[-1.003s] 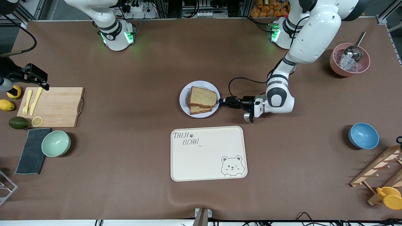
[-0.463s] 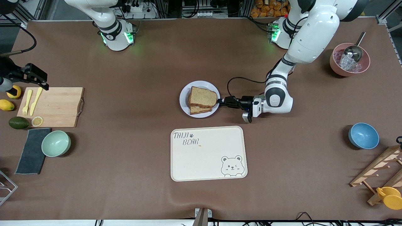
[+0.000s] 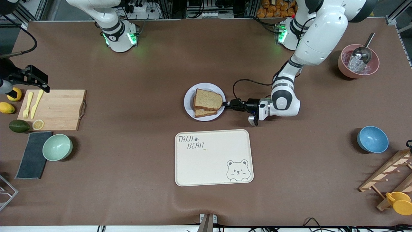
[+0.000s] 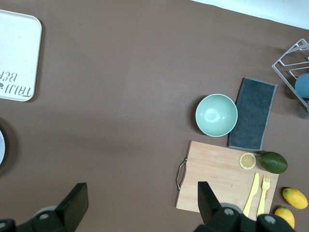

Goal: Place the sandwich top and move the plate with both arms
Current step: 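Grip the plate rim with the left gripper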

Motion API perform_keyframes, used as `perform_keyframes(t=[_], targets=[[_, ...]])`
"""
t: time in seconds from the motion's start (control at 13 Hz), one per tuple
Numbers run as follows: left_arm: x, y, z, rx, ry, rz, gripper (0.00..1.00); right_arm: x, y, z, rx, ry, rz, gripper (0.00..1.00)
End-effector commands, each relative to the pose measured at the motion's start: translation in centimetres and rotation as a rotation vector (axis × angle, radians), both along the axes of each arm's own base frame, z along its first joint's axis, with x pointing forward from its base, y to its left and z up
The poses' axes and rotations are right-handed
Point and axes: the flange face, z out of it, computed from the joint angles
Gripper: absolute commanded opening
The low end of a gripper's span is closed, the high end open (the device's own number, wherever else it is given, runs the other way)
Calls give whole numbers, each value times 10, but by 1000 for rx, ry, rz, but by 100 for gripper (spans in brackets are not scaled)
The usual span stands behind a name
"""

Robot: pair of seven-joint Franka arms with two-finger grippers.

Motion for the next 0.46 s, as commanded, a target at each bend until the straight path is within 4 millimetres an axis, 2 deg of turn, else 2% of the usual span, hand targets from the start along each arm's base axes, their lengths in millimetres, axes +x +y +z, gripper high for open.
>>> perform_keyframes(t=[0.0,0.39], targets=[[-7,-12,-29,-2,-4,8,22,-8,-1,4,-20,-4,-16,100],[-6,-17,-41,-8,-1,10,20,-9,-3,5,-18,-3,-20,100]])
